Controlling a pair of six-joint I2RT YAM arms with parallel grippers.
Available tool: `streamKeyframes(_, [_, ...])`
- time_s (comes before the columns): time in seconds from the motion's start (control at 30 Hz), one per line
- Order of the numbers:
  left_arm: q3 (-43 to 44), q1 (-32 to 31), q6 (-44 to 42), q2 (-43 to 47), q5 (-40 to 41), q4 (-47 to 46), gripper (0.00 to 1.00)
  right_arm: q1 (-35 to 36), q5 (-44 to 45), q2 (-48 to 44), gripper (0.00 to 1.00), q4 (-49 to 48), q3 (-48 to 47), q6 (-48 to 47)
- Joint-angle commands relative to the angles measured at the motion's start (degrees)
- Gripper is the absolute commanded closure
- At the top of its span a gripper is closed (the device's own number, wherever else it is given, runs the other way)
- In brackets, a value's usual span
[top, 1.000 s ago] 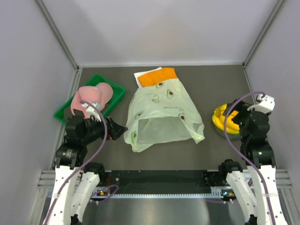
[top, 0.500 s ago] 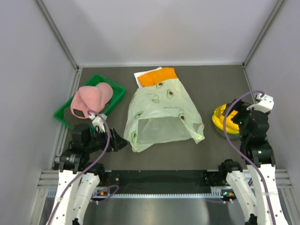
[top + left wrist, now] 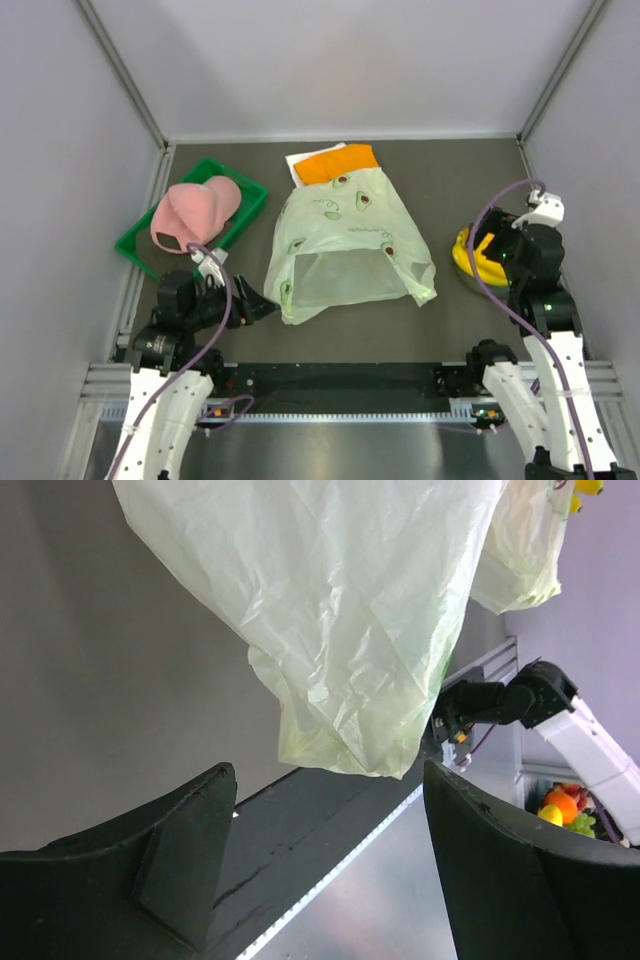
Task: Place the fruits into the plastic bag
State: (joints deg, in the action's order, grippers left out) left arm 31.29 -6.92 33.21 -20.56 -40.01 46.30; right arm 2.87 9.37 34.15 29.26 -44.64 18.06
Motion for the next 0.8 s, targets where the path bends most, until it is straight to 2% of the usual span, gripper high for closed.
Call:
streamKeyframes(0.0, [-0.8,-0.1,4.6,2.0,0.9,-5.1,0.21,-0.5,-6.1,2.1,0.20,-1.2,0.3,-0.5])
streamKeyframes(0.17, [-2.4,-0.1,8.3,3.2,1.9,-9.1,0.22,-0.4,-7.0,2.7,0.21,-1.8,1.6,0.4])
streamKeyframes(0.37, [-0.6,-0.8,6.3,-1.0,5.9,-9.4,0.25,-0.4,-7.3,2.9,0.21,-2.2,1.5,0.8])
streamKeyframes(0.5, [-0.3,-2.9,8.1,-3.3,8.0,-12.5,0.27,-0.4,-7.4,3.0,0.21,-2.7,2.1,1.4])
streamKeyframes(0.6, [-2.2,-7.8,11.0,-4.9,10.8,-16.9,0.28,-0.4,-7.5,3.1,0.21,-2.9,2.5,1.5])
streamKeyframes(0.7, [-4.0,-16.3,15.0,-7.2,16.0,-25.7,0.33,-0.4,-7.4,3.1,0.21,-3.0,2.5,1.4])
streamKeyframes(0.77, [-3.5,-24.5,16.2,-11.2,20.1,-31.2,0.40,-0.4,-7.3,3.1,0.21,-2.7,2.5,1.2])
